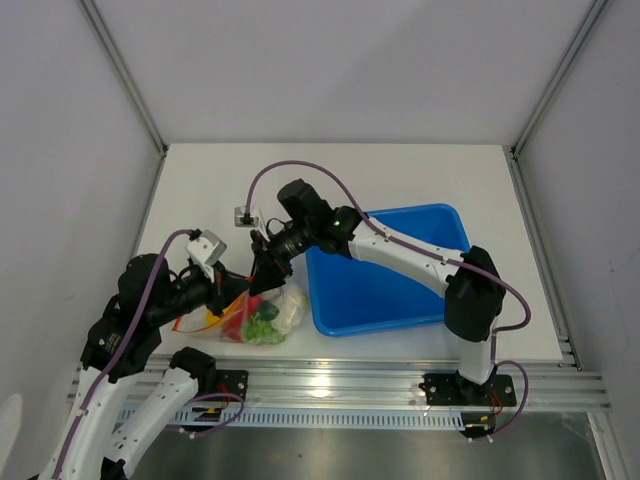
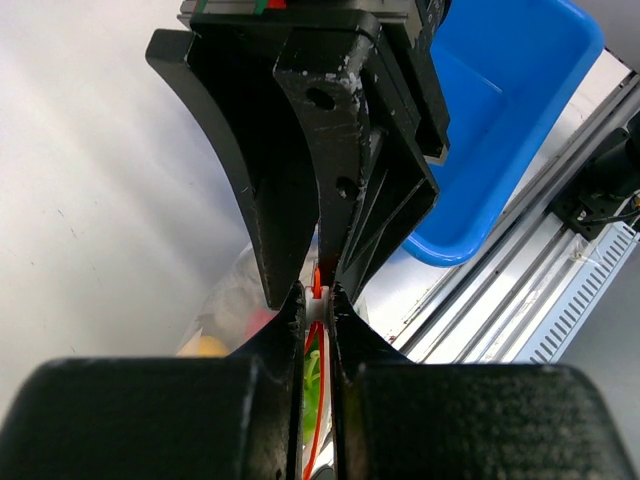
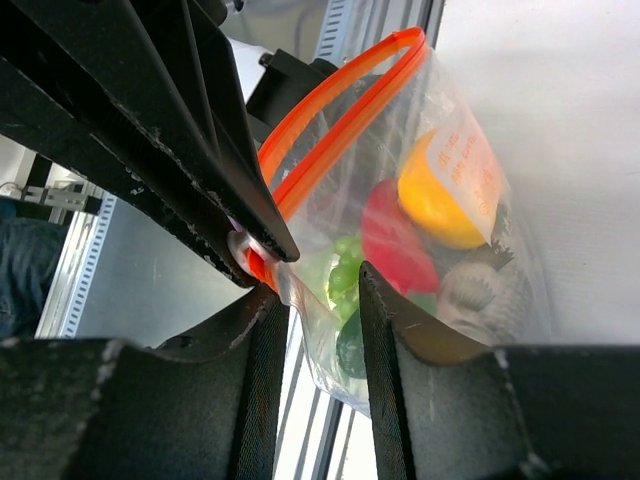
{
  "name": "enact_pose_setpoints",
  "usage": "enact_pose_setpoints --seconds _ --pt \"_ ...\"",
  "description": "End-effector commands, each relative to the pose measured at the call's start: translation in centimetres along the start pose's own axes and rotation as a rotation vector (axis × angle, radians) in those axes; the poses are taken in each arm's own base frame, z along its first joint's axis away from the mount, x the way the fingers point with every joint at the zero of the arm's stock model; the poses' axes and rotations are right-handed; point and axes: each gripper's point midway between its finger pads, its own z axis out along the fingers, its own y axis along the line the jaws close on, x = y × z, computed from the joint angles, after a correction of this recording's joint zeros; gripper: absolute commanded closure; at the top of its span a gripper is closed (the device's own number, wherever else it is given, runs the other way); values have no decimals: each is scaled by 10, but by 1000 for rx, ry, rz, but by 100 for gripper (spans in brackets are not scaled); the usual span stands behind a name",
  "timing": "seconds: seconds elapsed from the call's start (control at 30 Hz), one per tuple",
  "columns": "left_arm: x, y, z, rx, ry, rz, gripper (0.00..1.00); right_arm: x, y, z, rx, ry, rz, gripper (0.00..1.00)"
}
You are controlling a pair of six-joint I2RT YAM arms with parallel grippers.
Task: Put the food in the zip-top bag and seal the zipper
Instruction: Zip the zipper food storage bag at the center of the board.
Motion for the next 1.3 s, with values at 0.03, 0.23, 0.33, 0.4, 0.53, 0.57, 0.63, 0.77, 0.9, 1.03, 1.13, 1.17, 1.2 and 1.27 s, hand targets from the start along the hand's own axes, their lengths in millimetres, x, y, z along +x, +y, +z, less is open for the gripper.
enact_pose_setpoints --seconds 0.03,0.23,0.33,0.4,0.53,0.57,0.63,0.77,0.9,1.03,1.13,1.17,1.2,1.27 --pt "-13 -5 -2 27 -38 30 99 -13 14 6 -60 -9 -57 67" --pt "-12 -3 -1 17 -28 24 99 -18 24 10 -107 -29 -53 100" --pt "-10 1 -2 -6 -19 21 100 -25 23 8 -89 -84 -33 100" --pt "-6 3 -1 -18 5 10 100 -44 20 4 -65 -173 -19 100" --pt "-3 11 -1 -68 30 -15 99 -60 17 -11 -52 -286 65 100" --pt "-4 12 -2 -76 29 -20 99 -65 18 -13 -53 -307 73 100" --pt "-2 13 -2 -85 34 -29 99 -73 19 -17 -61 -341 98 100" --pt "-2 14 -5 -96 25 -36 99 -82 17 -24 -50 -389 152 100" --pt "1 15 -5 -106 35 -46 99 -82 11 -27 -45 -424 193 100" --pt "2 20 -10 -149 39 -60 98 -80 5 -31 -43 -454 228 100" --pt "2 23 -11 -173 47 -78 92 -81 3 -35 -50 -482 255 100" --pt "2 24 -12 -179 52 -85 91 -82 3 -37 -50 -486 256 100" --pt "5 28 -11 -200 64 -93 90 -83 4 -36 -52 -488 259 100" --pt "9 30 -11 -218 94 -118 85 -84 3 -38 -42 -496 266 100"
